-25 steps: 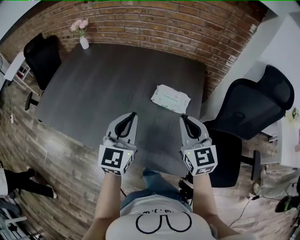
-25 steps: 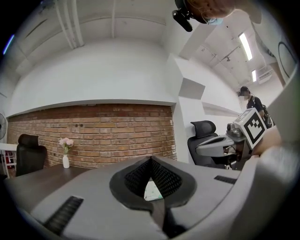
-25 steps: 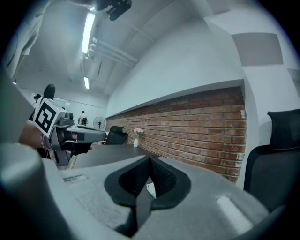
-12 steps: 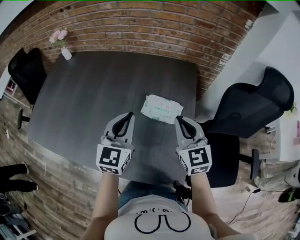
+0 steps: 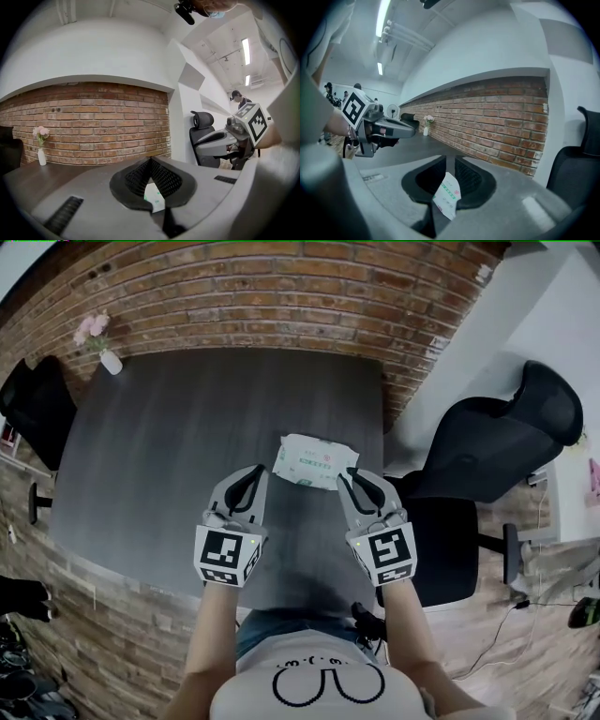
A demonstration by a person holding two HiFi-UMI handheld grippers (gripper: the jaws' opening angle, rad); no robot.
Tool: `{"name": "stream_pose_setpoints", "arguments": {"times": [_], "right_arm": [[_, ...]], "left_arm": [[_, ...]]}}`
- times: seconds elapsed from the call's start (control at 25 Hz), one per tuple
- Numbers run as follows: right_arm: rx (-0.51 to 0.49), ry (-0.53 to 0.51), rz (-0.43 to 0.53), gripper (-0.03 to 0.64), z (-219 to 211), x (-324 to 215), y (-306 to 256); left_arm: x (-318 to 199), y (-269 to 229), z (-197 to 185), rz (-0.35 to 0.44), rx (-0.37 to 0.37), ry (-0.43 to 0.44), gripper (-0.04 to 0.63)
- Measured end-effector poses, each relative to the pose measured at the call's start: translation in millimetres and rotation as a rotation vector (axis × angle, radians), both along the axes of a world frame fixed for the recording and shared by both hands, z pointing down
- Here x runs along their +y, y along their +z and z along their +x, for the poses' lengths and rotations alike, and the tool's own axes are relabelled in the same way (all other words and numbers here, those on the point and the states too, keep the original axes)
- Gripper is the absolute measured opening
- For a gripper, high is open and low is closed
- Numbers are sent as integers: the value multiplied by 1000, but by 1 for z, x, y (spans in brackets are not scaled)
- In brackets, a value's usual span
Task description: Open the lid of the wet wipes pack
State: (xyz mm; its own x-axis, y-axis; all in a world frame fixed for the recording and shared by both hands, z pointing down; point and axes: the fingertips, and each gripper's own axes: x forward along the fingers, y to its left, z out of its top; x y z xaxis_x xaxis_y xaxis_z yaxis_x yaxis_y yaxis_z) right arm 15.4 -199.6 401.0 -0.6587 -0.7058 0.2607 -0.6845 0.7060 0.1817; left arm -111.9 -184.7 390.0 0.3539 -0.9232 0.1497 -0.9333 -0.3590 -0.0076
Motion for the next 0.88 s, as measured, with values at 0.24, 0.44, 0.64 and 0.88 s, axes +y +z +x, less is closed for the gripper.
{"name": "stream_pose_setpoints", "arguments": {"times": [0.24,0.44,0.64,0.88], "right_arm": [[108,-35,-53,127,-17,-9,27],[211,-69,-72,127,-30,-18,52],[298,-89,-118,126,-35,-30,86],[381,-135,-172,124,-38,-44,128]], "left_arm": [[-18,25,-3,-63,-1,50,-2],[-32,44,-8,-116,4,82,-2],[-48,70,-8,-174,15,111,-2],[-65,102,-3,-232,27,111,-2]]}}
